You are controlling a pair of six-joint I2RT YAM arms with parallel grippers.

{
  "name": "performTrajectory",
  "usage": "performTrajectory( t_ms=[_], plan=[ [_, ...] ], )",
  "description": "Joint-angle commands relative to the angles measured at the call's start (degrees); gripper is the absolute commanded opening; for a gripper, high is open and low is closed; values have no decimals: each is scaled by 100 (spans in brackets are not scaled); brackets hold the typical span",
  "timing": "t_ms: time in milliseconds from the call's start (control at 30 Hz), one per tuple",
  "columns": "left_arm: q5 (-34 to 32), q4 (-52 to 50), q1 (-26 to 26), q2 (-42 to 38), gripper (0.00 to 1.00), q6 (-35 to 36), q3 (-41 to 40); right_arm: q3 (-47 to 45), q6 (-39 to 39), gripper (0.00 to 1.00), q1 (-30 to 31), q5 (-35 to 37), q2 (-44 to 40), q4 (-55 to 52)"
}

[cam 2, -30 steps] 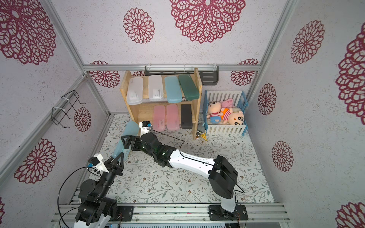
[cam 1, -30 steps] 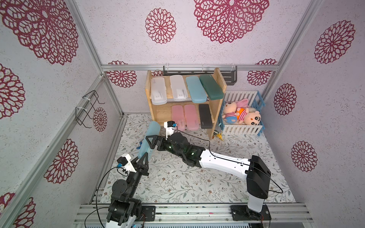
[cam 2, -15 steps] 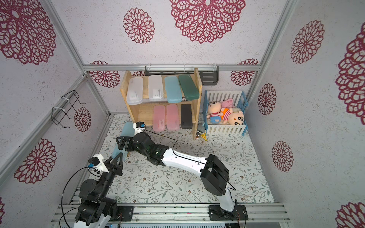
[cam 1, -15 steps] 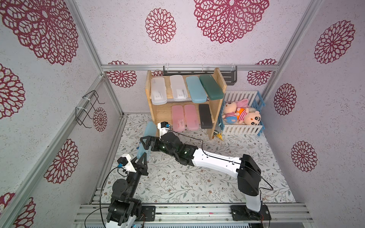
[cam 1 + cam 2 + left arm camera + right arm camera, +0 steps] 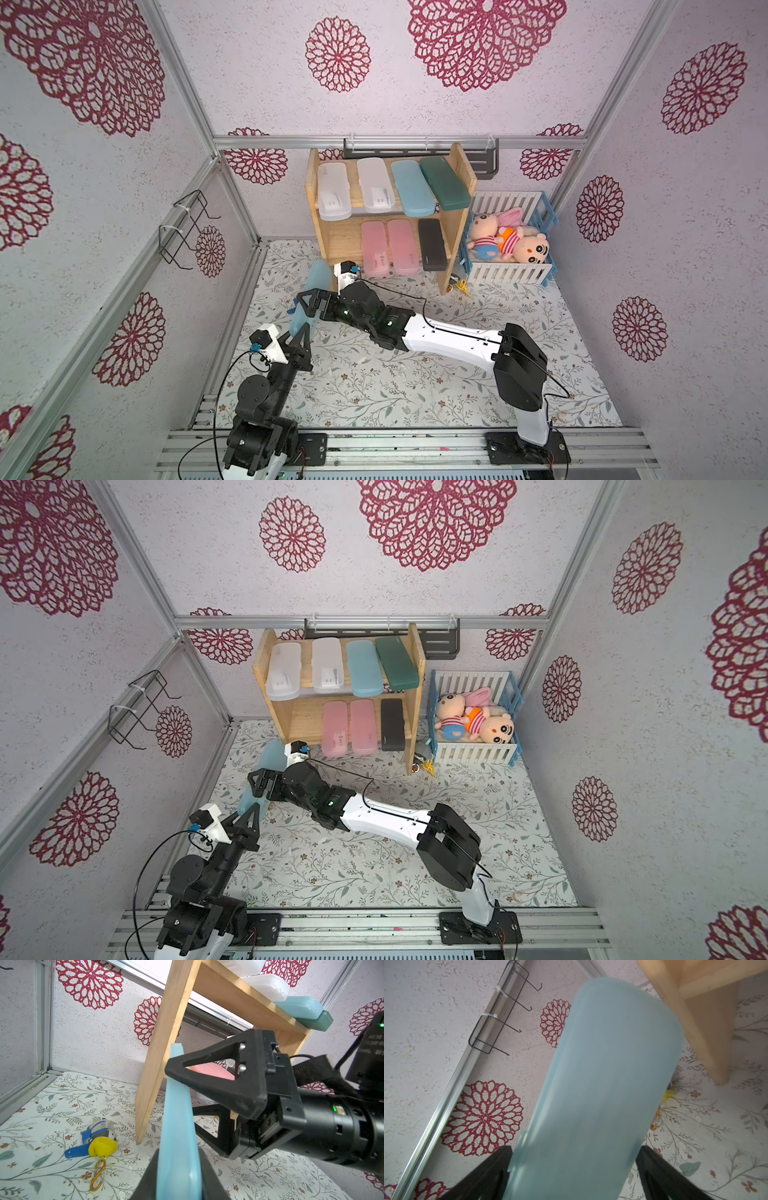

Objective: Remove the pencil cases from the shelf
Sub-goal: Pick up the pencil case from the shelf.

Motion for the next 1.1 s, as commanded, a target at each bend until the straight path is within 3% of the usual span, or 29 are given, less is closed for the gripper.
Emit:
performTrajectory(
  t_ms=[0, 233, 433, 833, 967, 1067],
  plan=[
    [194, 418, -44, -73, 0, 98, 257, -259, 153, 99, -50, -207, -191, 213],
    [263, 406, -49, -73, 0, 49, 217, -300, 230, 99, -146, -392, -195, 541],
    [296, 301, -44, -73, 0, 48, 267, -52, 244, 91, -238, -577, -46, 556],
    [227, 241, -47, -73, 0, 21, 288, -125, 11, 49, -318, -589, -77, 311],
    [149, 226, -48, -76, 9, 20, 288, -96, -206, 38, -330, -494, -132, 149],
    [69, 238, -52, -73, 28, -19, 297, -72, -418, 27, -333, -383, -219, -1]
  ],
)
